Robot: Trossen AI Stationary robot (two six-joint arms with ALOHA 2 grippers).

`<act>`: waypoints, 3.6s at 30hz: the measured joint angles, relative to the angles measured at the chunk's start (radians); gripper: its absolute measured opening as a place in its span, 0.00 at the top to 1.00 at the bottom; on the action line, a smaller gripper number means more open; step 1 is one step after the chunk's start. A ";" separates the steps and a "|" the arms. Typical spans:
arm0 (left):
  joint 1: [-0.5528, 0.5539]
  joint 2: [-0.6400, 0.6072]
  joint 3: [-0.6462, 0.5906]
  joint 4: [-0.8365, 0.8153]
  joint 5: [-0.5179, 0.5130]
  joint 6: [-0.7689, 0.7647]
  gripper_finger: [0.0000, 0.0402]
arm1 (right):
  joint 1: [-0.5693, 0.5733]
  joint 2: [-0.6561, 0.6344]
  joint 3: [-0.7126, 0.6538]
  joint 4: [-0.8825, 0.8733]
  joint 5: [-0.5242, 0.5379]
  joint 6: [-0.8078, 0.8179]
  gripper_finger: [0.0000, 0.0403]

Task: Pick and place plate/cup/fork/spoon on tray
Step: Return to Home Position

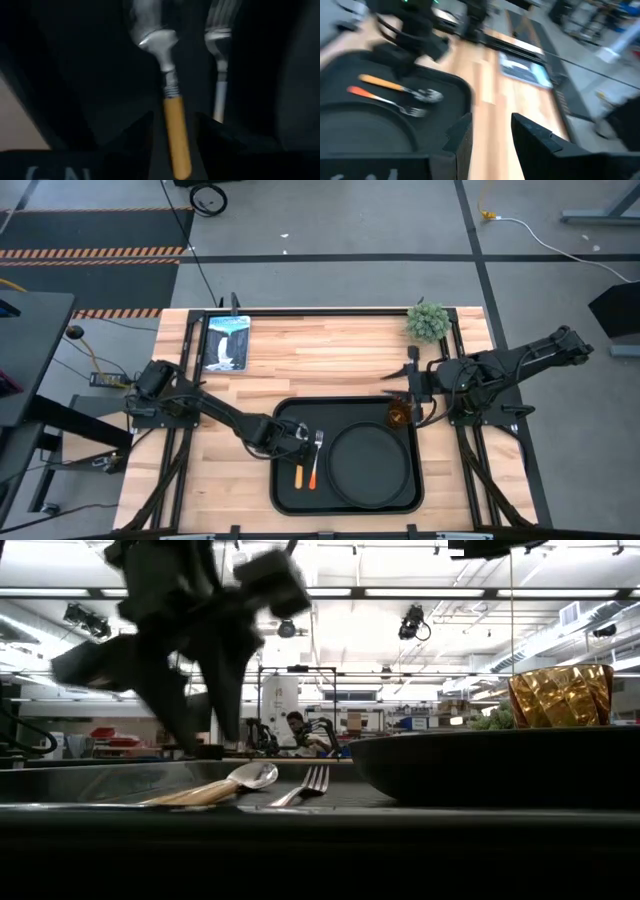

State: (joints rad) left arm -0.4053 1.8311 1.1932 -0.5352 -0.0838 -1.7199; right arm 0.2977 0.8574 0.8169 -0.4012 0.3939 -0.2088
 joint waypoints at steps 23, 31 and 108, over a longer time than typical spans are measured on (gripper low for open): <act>0.159 0.054 0.162 0.089 -0.298 0.564 0.65 | 0.059 -0.160 0.000 -0.079 -0.028 0.109 0.65; 0.180 0.160 0.225 0.104 -0.163 0.599 0.65 | 0.062 -0.163 0.000 -0.072 -0.027 0.103 0.65; 0.207 0.264 0.321 -0.103 0.008 0.351 0.98 | 0.062 -0.155 0.000 -0.064 -0.032 0.098 0.65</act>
State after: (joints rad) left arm -0.1984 2.0953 1.5139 -0.6381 -0.0762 -1.3692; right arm 0.3599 0.7029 0.8169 -0.4656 0.3621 -0.1112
